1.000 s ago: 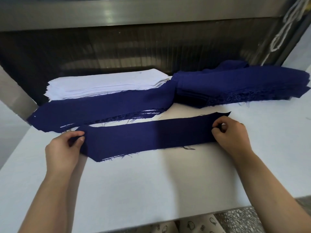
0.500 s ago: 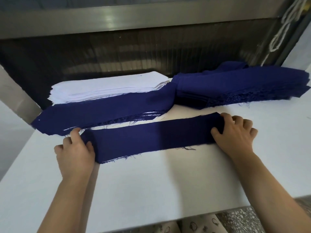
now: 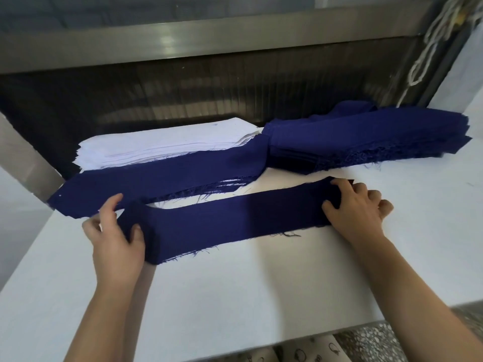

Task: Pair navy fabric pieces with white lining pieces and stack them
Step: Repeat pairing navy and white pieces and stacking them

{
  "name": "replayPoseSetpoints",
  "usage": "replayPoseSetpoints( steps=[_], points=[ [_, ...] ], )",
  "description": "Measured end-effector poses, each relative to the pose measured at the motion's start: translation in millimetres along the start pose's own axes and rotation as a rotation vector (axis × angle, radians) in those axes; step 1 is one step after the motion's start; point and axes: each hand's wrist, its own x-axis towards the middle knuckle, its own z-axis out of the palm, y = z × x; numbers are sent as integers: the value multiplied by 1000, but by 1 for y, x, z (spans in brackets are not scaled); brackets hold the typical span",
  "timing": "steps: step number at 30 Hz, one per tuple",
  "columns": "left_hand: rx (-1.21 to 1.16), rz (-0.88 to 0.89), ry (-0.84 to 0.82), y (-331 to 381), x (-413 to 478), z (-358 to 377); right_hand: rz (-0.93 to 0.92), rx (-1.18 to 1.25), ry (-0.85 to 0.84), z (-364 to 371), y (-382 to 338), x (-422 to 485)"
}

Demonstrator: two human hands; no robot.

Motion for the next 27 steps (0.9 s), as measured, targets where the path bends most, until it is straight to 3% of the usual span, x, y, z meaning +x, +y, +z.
replayPoseSetpoints(
  steps=[7,17,22,27],
  points=[
    [91,154,-109,1,-3,1,-242,170,66,-4,-3,-4],
    [185,142,-282,-6,-1,-3,-369,324,47,5,1,2],
    [106,65,-183,-8,1,-2,-413,457,220,0,-4,-3],
    [-30,100,-77,-4,6,-4,-455,508,433,-6,-12,-6]
  ],
)
